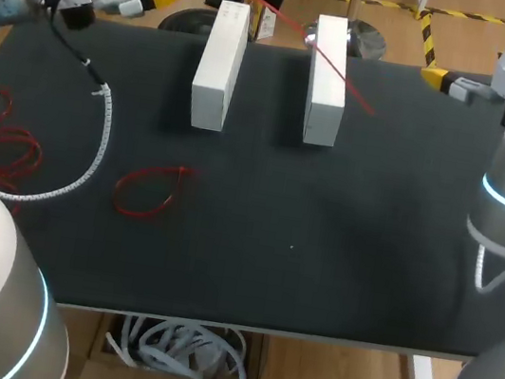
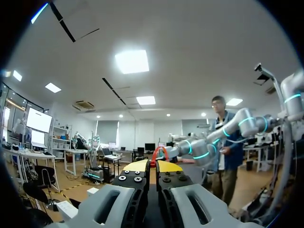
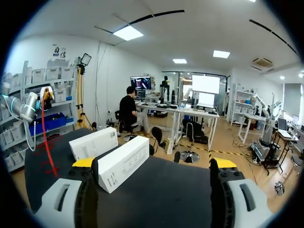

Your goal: Grab the tape and strap the tape.

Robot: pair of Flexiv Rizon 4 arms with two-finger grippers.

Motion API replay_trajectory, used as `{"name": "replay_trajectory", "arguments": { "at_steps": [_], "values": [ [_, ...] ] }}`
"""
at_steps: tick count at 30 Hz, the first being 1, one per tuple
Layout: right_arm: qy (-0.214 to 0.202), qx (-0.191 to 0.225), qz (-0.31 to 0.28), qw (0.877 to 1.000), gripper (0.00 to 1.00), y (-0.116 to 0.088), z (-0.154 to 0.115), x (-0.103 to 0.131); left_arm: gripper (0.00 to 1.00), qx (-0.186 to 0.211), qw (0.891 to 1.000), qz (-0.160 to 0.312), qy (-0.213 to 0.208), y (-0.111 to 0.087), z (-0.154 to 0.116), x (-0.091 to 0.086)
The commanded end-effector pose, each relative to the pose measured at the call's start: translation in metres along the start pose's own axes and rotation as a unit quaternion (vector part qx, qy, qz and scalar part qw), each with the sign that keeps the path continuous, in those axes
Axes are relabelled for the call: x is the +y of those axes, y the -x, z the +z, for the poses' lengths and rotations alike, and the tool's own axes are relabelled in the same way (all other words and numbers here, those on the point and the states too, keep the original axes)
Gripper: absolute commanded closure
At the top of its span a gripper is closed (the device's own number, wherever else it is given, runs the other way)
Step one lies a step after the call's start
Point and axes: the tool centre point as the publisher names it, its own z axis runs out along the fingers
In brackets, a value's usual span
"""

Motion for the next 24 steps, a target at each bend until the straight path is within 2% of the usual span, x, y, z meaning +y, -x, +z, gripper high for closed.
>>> {"name": "replay_trajectory", "arguments": {
  "at_steps": [1,9,13,17,18,20,23,24],
  "values": [
    [0.034,-0.062,0.011,0.997,0.00,-0.016,-0.016,-0.009,1.00,0.002,1.000,0.000,0.000,0.001,-0.001,0.000],
    [0.070,-0.124,0.111,0.983,0.00,-0.046,-0.039,-0.023,1.00,0.002,1.000,0.000,0.000,0.001,-0.001,0.000],
    [0.102,-0.162,0.176,0.966,0.00,-0.069,-0.051,-0.025,1.00,0.002,1.000,0.000,0.000,0.001,-0.001,0.000],
    [0.153,-0.197,0.245,0.937,0.00,-0.090,-0.061,-0.020,1.00,0.002,1.000,0.000,0.000,0.001,-0.001,0.000],
    [0.158,-0.213,0.264,0.927,0.00,-0.094,-0.063,-0.019,1.00,0.002,1.000,0.000,0.000,0.001,-0.001,0.000],
    [0.174,-0.233,0.338,0.895,0.00,-0.102,-0.068,-0.019,1.00,0.002,1.000,0.000,0.000,0.001,-0.001,0.000],
    [0.188,-0.249,0.367,0.876,0.00,-0.118,-0.072,-0.021,1.00,0.002,1.000,0.000,0.000,0.001,-0.001,0.000],
    [0.192,-0.249,0.388,0.866,0.00,-0.123,-0.072,-0.020,1.00,0.002,1.000,0.000,0.000,0.001,-0.001,0.000]
  ]
}}
